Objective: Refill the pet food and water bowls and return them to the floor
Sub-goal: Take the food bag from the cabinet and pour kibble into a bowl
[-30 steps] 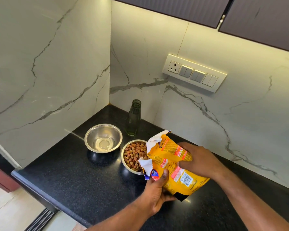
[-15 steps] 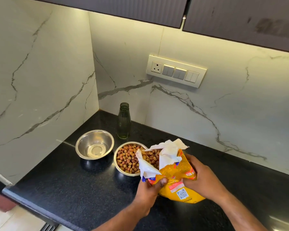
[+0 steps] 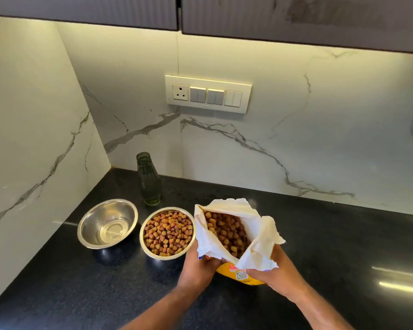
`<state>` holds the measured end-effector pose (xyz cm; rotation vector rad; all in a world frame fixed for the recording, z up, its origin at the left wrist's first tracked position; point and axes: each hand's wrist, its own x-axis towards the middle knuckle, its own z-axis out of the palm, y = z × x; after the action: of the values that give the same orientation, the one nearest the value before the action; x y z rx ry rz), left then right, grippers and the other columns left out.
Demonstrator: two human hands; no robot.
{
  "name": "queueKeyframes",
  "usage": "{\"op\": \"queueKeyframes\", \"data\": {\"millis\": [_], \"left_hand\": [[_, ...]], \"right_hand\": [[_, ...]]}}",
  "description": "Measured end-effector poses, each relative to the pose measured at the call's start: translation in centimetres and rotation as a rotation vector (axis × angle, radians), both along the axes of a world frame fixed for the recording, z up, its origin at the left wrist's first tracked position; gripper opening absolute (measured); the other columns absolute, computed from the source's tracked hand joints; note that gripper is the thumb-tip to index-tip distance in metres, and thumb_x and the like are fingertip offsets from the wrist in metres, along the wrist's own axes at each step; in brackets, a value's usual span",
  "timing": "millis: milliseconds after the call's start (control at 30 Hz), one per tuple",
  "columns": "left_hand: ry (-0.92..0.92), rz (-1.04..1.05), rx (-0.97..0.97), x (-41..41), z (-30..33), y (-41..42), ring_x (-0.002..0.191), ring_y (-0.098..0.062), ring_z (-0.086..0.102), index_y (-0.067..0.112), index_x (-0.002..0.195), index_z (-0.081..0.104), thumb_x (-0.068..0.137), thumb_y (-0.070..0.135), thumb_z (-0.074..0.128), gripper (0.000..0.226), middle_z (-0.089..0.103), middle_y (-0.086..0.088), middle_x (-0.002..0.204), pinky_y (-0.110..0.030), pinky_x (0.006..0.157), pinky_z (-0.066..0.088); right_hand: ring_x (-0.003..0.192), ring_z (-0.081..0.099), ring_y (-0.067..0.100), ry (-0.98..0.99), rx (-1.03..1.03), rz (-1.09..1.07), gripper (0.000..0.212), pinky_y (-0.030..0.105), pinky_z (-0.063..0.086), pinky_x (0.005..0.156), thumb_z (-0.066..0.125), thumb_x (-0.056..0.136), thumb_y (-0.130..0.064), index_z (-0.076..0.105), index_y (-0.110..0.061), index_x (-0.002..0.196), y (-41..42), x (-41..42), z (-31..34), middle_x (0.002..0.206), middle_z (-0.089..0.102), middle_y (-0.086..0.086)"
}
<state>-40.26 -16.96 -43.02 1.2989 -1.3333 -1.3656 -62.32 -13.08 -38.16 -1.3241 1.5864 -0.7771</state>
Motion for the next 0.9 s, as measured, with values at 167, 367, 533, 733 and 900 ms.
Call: {"op": "queueKeyframes", "data": {"millis": [167,367,533,733,900], "left_hand": [[-0.046,-0.11,0.043,-0.1,0.5,-2.1,0.105,0.028,0.055,0.083,0.106,0.043,0.084,0.025,0.077,0.071,0.06,0.048,0.112,0.0,0.067,0.048],[-0.104,-0.197,0.031,-0.5,1.1,-4.8,0.108,0.018,0.06,0.073,0.113,0.048,0.08,0.036,0.082,0.06,0.062,0.043,0.114,-0.007,0.072,0.054],[-0.121,-0.269,0.017,-0.9,1.1,-6.1,0.11,0.015,0.062,0.076,0.111,0.049,0.082,0.041,0.081,0.056,0.064,0.042,0.115,-0.006,0.072,0.053],[-0.114,-0.282,-0.026,-0.7,0.7,-6.6,0.112,0.015,0.062,0.075,0.114,0.051,0.08,0.036,0.085,0.061,0.065,0.039,0.119,-0.004,0.076,0.051],[-0.134,-0.294,-0.038,-0.3,0.0,-7.2,0.118,0.009,0.062,0.064,0.123,0.051,0.084,0.024,0.085,0.065,0.064,0.036,0.123,-0.009,0.082,0.054]], "right_hand": [[0.12,0.061,0.0,-0.052,-0.084,-0.041,0.083,0.019,0.053,0.095,0.094,0.065,-0.024,0.047,-0.029,0.133,-0.5,-0.3,-1.7,0.128,0.063,-0.01],[0.112,0.058,-0.017,-0.092,-0.1,-0.127,0.08,0.004,0.049,0.08,0.092,0.072,-0.01,0.045,-0.029,0.133,-1.7,-0.6,-4.1,0.125,0.059,-0.014],[0.121,0.061,0.0,-0.122,-0.085,-0.173,0.082,0.015,0.052,0.093,0.097,0.065,-0.022,0.048,-0.038,0.129,-2.1,-0.6,-5.7,0.129,0.06,-0.014],[0.122,0.06,0.005,-0.086,-0.085,-0.191,0.086,0.025,0.053,0.101,0.093,0.063,-0.043,0.045,-0.039,0.134,-2.6,0.0,-6.7,0.132,0.059,-0.015],[0.121,0.058,0.003,-0.034,-0.058,-0.195,0.081,0.008,0.049,0.089,0.092,0.069,-0.036,0.042,-0.045,0.131,-2.6,-0.2,-6.9,0.131,0.054,-0.02]]}}
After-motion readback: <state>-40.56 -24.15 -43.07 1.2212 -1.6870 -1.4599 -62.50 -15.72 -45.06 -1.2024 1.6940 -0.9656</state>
